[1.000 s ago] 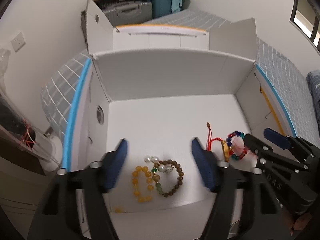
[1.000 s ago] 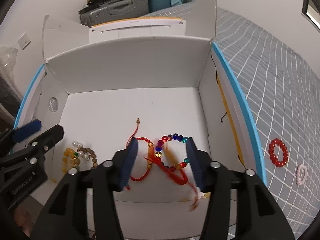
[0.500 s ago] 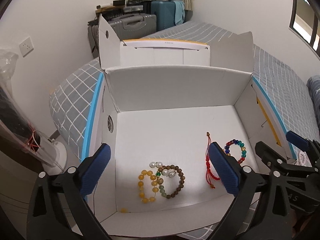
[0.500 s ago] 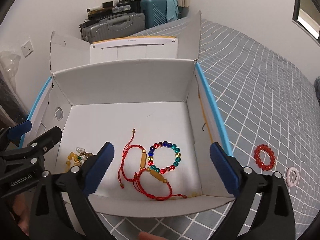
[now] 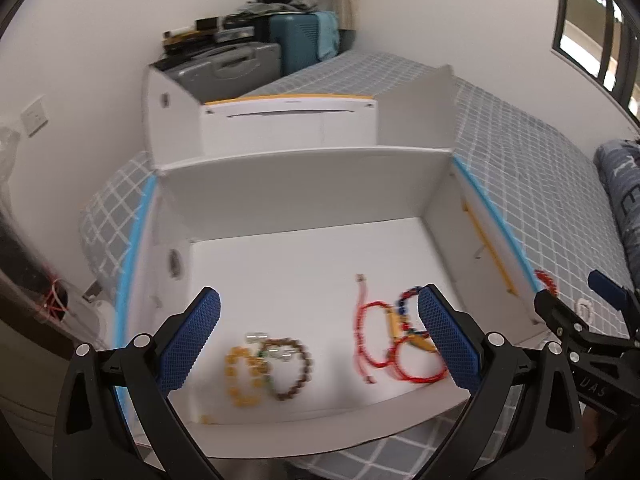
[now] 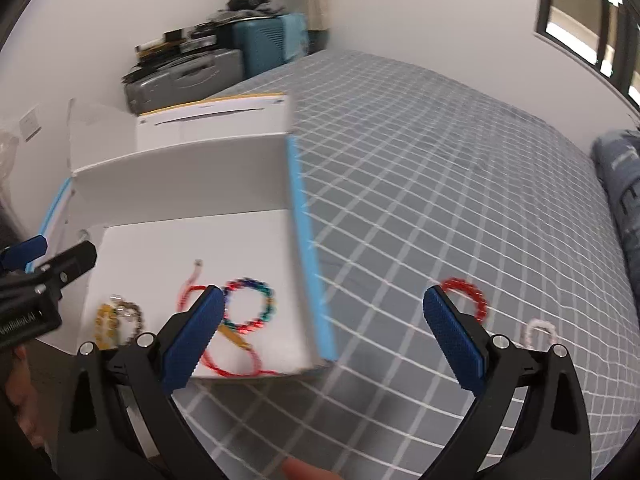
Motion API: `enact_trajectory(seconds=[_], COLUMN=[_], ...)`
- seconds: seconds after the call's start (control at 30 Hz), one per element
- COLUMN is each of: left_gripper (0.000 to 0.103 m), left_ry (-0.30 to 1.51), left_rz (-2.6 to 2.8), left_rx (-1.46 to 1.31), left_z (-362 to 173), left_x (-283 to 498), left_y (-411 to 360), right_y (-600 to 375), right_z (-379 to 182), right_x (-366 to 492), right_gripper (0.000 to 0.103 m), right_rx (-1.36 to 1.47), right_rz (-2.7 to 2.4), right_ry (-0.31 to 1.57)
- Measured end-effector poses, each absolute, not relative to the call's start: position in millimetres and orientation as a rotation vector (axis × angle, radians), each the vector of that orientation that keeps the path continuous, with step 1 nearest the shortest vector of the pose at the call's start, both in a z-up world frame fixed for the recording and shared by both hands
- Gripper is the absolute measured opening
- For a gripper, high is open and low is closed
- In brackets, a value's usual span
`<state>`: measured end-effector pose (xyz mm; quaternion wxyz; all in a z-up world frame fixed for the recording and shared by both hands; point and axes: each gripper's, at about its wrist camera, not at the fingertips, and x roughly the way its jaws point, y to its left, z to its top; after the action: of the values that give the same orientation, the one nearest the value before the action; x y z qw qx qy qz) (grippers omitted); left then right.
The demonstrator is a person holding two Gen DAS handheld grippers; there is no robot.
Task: Organize jewelry
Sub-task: 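Move both tools back from the box to the bed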
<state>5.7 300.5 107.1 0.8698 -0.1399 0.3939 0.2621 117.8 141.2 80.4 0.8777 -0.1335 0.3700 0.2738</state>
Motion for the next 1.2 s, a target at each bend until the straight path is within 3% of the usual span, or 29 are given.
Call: enact_trajectory(seconds=[0.7,1.2], left_gripper=[0.097,0.097], left_ry=[0.865,0.993], left_rz=[0.258,0.160], left_rx=[-0.132,-0.120], left_z=[85,-14], left_x=[153,258], left_y=[134,81], right_y=[-50,-99], right_z=[33,-43], right_x=[244,312], right_gripper=[0.096,0.096], right_rx=[-0.129,-0.101], right_rz=[0.291,0.261], right_ry=[0.847,0.978])
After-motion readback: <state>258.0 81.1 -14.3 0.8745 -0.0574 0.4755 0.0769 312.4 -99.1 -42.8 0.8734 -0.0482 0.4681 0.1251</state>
